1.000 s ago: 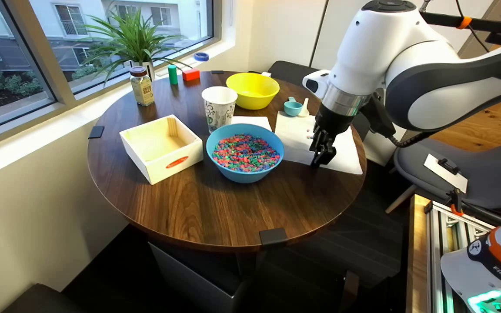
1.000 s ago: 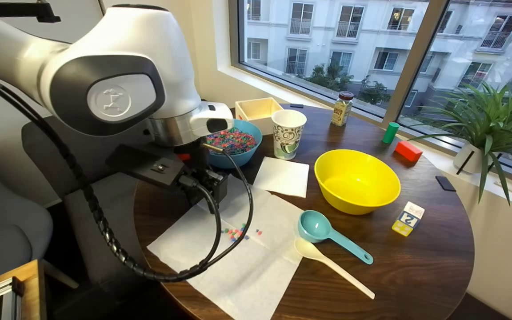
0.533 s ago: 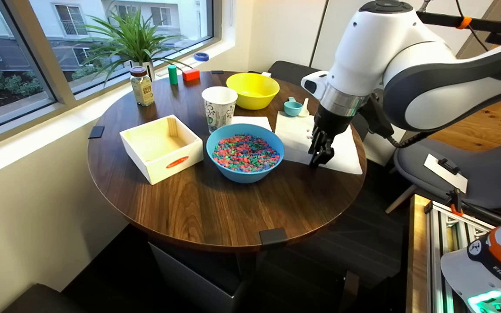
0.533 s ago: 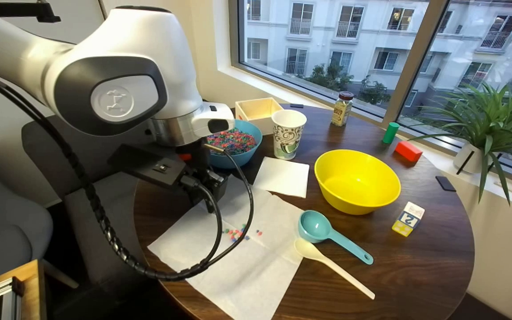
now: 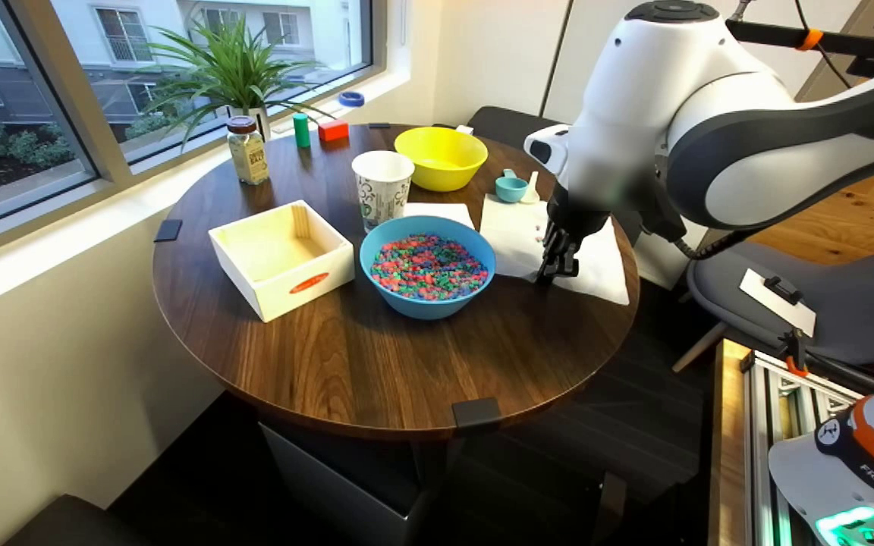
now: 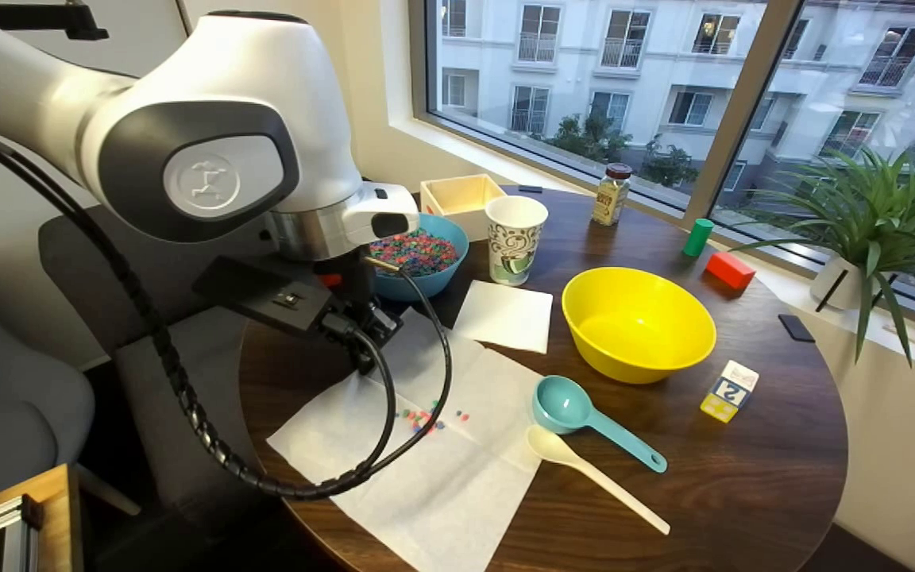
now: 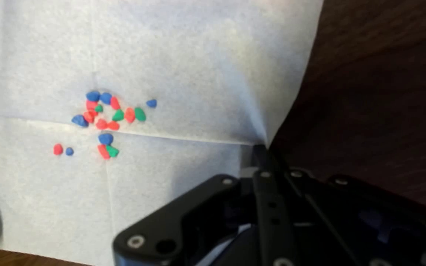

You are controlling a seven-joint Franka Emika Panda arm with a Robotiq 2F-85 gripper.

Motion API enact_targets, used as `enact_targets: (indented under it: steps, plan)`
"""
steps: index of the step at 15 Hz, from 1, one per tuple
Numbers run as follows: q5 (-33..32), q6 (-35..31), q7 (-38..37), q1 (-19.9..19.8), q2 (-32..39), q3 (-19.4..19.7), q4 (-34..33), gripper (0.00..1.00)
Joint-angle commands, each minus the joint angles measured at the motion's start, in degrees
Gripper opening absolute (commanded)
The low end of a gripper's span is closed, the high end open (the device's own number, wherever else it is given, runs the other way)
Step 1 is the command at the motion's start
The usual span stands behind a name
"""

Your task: Pick up some if the substance in the blue bowl and put it on the white paper towel, fold the paper towel into half from left to right

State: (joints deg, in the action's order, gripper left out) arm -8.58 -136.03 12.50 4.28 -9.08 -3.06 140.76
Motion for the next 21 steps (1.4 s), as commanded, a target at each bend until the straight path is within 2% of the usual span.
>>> enact_targets:
  steps: [1,9,21]
  plan:
    - [2.0,-0.4,1.4,0.8,0.7,-0.2,-0.3,0.00]
    - [4.3,0.6,1.7,3.5,-1.2,-2.2,-0.5,0.00]
    - [3.5,-1.1,-0.3,2.8,-8.3,-1.2,2.3,0.00]
